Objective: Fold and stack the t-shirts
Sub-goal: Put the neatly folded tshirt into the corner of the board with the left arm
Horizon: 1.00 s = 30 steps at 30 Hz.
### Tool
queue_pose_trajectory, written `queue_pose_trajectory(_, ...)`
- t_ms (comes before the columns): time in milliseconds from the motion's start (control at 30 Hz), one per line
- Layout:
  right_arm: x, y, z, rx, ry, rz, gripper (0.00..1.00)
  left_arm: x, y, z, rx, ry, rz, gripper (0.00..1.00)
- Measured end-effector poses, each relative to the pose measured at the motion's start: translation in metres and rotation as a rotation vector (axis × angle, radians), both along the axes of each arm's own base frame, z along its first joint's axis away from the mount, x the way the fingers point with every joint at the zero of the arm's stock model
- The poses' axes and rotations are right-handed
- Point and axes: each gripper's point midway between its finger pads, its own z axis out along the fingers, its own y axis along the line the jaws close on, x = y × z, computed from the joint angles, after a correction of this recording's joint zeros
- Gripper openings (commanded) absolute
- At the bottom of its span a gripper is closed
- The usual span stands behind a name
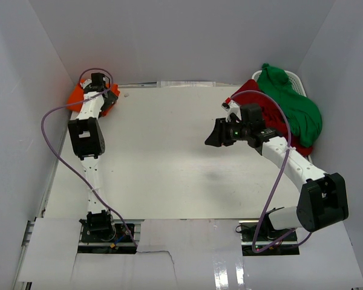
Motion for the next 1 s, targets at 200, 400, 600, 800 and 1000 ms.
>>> queue_pose_trajectory(200,-0.007,0.000,-0.009,-0.009,0.023,0.006,0.51,0.018,-0.006,0.008,-0.049,-0.083,-0.030,0.98)
queue_pose_trajectory(400,-0.016,0.000,-0.018,-0.017,0.047,0.016,0.51,0.028,-0.032,0.020,-0.177,-0.160,-0.111,0.98)
queue_pose_trajectory(600,-0.019,0.005,-0.016,-0.016,0.039,0.029,0.52,-0.037,-0.073,0.059,-0.249,-0.114,-0.146,0.98)
queue_pose_trajectory(800,-0.025,0.010,-0.011,-0.021,0.017,0.041,0.54,-0.137,-0.148,0.133,-0.257,-0.166,-0.284,0.98)
queue_pose_trajectory(1000,-0.032,0.010,0.006,-0.010,-0.053,0.037,0.63,-0.225,-0.193,0.156,-0.219,-0.205,-0.490,0.98)
